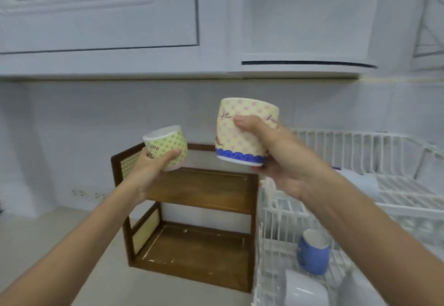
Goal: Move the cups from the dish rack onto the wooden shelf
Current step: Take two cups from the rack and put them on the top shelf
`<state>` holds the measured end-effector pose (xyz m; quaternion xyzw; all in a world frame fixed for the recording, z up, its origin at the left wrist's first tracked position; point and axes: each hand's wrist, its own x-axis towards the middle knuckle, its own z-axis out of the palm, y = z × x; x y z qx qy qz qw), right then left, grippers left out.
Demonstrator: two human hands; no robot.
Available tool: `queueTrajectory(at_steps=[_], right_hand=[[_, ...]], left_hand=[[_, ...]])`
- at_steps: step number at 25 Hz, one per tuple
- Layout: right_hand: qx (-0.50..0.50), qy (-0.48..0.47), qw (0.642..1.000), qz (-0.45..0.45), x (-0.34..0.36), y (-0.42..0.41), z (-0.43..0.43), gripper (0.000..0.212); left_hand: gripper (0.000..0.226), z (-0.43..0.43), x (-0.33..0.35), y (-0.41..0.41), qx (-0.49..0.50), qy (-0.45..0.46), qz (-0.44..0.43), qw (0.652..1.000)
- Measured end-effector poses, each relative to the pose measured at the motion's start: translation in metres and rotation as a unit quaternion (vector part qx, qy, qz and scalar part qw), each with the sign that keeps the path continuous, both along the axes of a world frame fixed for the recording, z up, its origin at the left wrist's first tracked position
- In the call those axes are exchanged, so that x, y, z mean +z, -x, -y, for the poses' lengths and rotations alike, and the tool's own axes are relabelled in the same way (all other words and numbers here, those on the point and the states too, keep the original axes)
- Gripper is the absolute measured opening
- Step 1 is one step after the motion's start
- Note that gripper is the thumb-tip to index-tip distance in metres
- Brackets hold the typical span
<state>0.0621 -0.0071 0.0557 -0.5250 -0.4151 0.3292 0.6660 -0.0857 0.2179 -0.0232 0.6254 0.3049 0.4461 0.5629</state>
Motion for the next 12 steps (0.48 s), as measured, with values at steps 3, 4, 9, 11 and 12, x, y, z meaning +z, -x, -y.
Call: queueTrajectory(at_steps=[3, 4, 9, 11, 12], right_hand=[[-0.025, 0.019, 0.999, -0.024, -0.016, 0.037, -0.059, 0.086], [-0.047, 0.019, 0.998, -0.025, -0.024, 0.045, -0.082, 0.087], [-0.205, 0.082, 0.974, 0.049, -0.083, 0.043, -0.166, 0.081], [-0.252, 0.143, 0.949, 0.127, -0.102, 0.033, -0.19, 0.083], [-0.264, 0.158, 0.939, 0.152, -0.108, 0.028, -0.2, 0.084]], left_hand=[[0.059, -0.049, -0.024, 0.022, 0.037, -0.029, -0.096, 0.994], [0.062, -0.061, -0.031, 0.027, 0.046, -0.049, -0.13, 0.989], [0.059, -0.096, -0.061, 0.029, 0.075, -0.141, -0.239, 0.958], [0.072, -0.108, -0.068, 0.024, 0.077, -0.134, -0.254, 0.955], [0.075, -0.114, -0.069, 0.021, 0.083, -0.137, -0.26, 0.952]])
